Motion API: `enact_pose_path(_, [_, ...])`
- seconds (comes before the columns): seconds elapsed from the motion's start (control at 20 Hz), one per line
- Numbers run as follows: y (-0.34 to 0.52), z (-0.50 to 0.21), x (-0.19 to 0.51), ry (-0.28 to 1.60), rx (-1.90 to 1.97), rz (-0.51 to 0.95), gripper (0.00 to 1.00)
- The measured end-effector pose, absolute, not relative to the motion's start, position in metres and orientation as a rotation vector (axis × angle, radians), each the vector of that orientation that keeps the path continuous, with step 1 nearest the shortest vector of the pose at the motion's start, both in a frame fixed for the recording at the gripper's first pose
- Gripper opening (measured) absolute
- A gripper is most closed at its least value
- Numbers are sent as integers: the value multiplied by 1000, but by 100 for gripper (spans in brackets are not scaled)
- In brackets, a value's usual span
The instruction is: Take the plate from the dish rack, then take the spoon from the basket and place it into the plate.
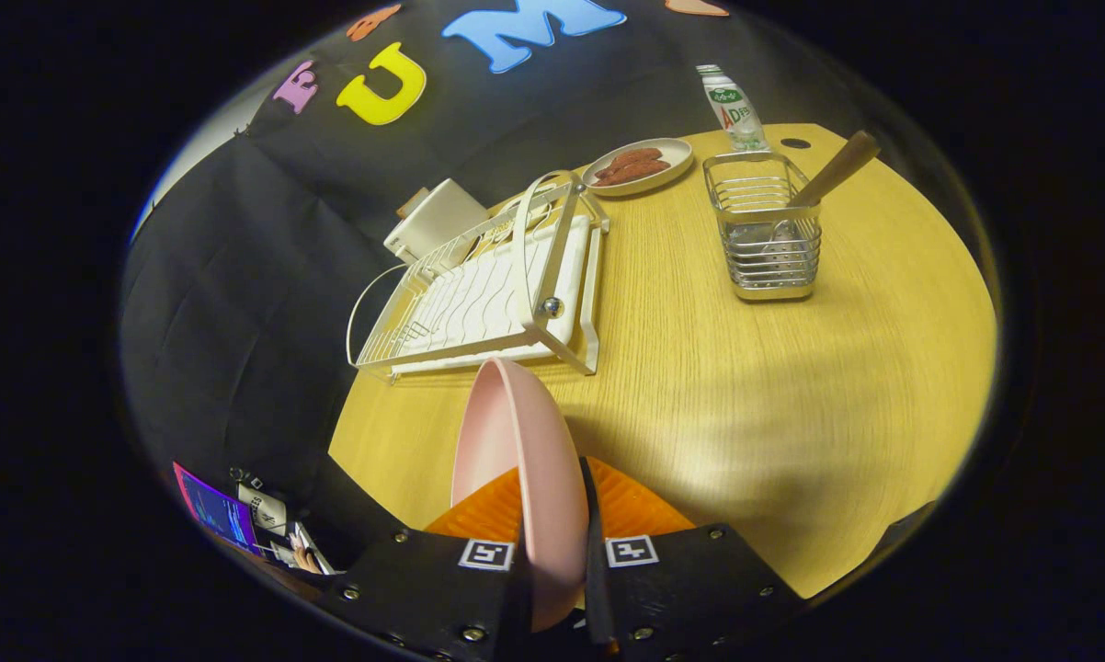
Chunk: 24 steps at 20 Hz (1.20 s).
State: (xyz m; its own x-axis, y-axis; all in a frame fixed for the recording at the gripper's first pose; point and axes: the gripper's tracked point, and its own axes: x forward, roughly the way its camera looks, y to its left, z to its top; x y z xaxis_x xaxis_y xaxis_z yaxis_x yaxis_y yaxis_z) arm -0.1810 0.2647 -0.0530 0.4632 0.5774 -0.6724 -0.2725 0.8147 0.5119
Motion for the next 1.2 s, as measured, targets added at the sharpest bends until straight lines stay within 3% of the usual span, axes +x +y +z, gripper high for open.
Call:
enact_pose_path(0.35, [256, -73, -171, 995, 376, 478, 25])
enact_pose_path(0.5, [235, -68, -171, 980, 338, 437, 44])
enact_pose_path(0.55, [222, -61, -167, 945, 312, 408, 61])
enact_pose_path(0.9, [148, 22, -136, 494, 53, 288, 61])
enact_pose_path(1.2, [121, 75, -124, 316, 32, 215, 61])
